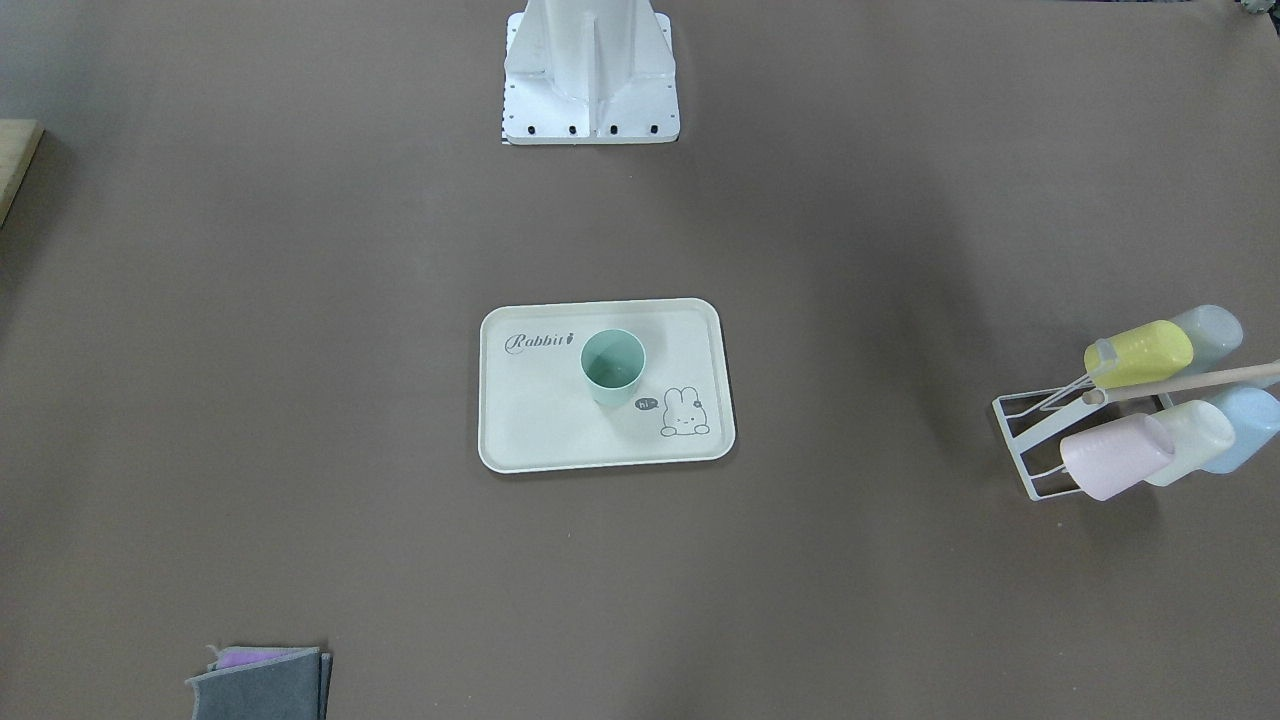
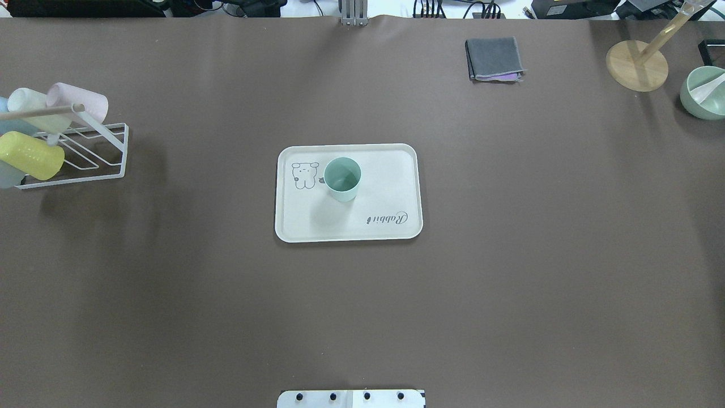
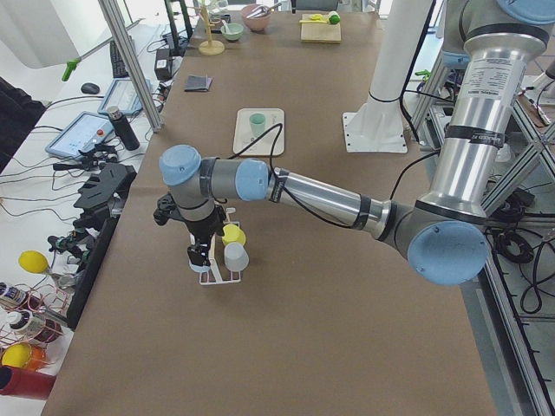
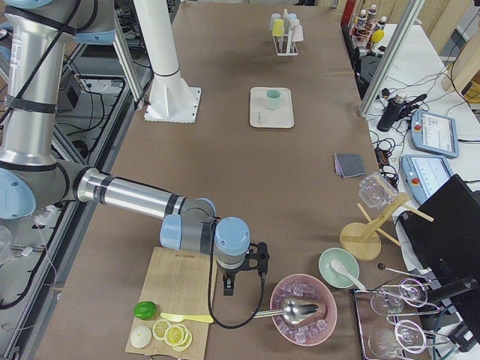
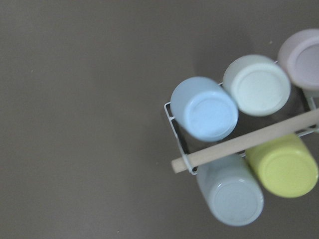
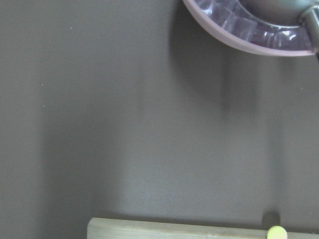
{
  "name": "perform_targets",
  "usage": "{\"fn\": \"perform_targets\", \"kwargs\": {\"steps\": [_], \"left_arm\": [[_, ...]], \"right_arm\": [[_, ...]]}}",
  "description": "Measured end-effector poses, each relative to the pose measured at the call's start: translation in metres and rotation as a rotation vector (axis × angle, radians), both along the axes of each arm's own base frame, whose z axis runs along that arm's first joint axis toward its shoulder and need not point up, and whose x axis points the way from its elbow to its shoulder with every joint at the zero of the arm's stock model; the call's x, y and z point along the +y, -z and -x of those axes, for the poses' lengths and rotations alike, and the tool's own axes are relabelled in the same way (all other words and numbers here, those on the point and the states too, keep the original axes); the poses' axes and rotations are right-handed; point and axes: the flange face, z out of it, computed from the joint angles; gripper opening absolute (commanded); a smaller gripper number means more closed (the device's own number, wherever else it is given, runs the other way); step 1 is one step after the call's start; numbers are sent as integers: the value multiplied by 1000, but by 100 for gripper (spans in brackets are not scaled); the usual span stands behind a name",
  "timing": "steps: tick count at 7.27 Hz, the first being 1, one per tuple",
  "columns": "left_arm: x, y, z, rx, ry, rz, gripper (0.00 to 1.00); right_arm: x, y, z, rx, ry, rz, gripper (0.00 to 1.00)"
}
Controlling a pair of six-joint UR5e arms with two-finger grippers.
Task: Pick up and place green cup on tray
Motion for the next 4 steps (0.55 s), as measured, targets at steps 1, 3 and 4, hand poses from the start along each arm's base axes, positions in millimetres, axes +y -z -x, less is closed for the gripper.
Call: {"fn": "perform_targets", "kwargs": {"steps": [1, 3, 4], "left_arm": [[19, -29, 12, 6, -41, -2, 98], [49, -67, 27, 13, -47, 39, 98], [56, -75, 30, 12, -43, 53, 98]], "right_arm": [[-3, 9, 0, 4, -15, -2, 100], [-10, 32, 3, 11, -66, 43, 100], [-15, 45, 9, 20, -69, 60, 100]]}}
